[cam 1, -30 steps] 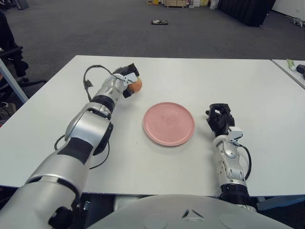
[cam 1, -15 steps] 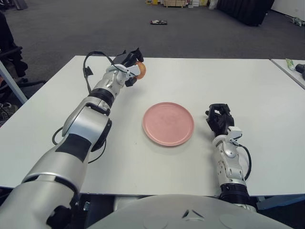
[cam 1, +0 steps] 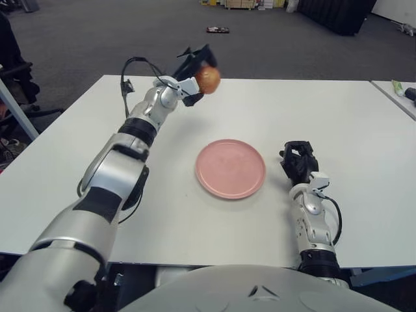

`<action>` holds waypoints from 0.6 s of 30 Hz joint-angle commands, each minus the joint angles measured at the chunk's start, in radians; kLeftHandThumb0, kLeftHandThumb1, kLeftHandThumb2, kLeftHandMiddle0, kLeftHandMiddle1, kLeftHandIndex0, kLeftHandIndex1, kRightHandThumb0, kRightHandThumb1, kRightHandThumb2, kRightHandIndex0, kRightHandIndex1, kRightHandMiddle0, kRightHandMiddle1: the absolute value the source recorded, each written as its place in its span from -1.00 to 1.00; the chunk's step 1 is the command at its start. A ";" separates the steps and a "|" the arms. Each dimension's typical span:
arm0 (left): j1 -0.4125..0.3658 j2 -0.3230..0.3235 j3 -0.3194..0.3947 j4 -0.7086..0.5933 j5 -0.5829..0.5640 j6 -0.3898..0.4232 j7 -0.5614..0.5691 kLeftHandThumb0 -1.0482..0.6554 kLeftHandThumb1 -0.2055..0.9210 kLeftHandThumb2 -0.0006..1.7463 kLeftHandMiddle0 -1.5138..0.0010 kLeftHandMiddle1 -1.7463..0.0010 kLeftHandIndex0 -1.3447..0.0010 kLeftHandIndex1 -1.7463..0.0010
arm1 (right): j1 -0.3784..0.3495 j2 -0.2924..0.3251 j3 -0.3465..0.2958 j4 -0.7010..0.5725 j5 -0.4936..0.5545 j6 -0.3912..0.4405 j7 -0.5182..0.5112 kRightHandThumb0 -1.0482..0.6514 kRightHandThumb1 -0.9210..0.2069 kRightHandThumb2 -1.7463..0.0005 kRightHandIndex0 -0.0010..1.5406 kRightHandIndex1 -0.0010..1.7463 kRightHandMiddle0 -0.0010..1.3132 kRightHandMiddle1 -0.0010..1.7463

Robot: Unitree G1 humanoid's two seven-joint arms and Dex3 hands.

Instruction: Put the apple into the plate.

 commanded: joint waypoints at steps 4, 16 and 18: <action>0.060 -0.017 -0.051 -0.127 0.048 -0.019 -0.050 0.23 -0.81 0.97 -0.30 -0.79 -0.03 -1.00 | -0.009 0.005 0.003 -0.017 -0.009 0.011 -0.021 -0.18 -0.89 0.29 -0.50 0.67 -0.66 1.00; 0.205 -0.003 -0.140 -0.307 0.104 -0.052 -0.183 0.23 -0.80 0.98 -0.28 -0.82 -0.03 -1.00 | 0.000 0.005 0.016 -0.038 -0.005 0.020 -0.015 -0.18 -0.88 0.28 -0.49 0.67 -0.65 1.00; 0.217 0.000 -0.157 -0.296 0.117 -0.067 -0.193 0.23 -0.81 0.98 -0.28 -0.83 -0.03 -1.00 | 0.001 0.007 0.016 -0.041 -0.003 0.020 -0.016 -0.18 -0.89 0.29 -0.49 0.67 -0.66 1.00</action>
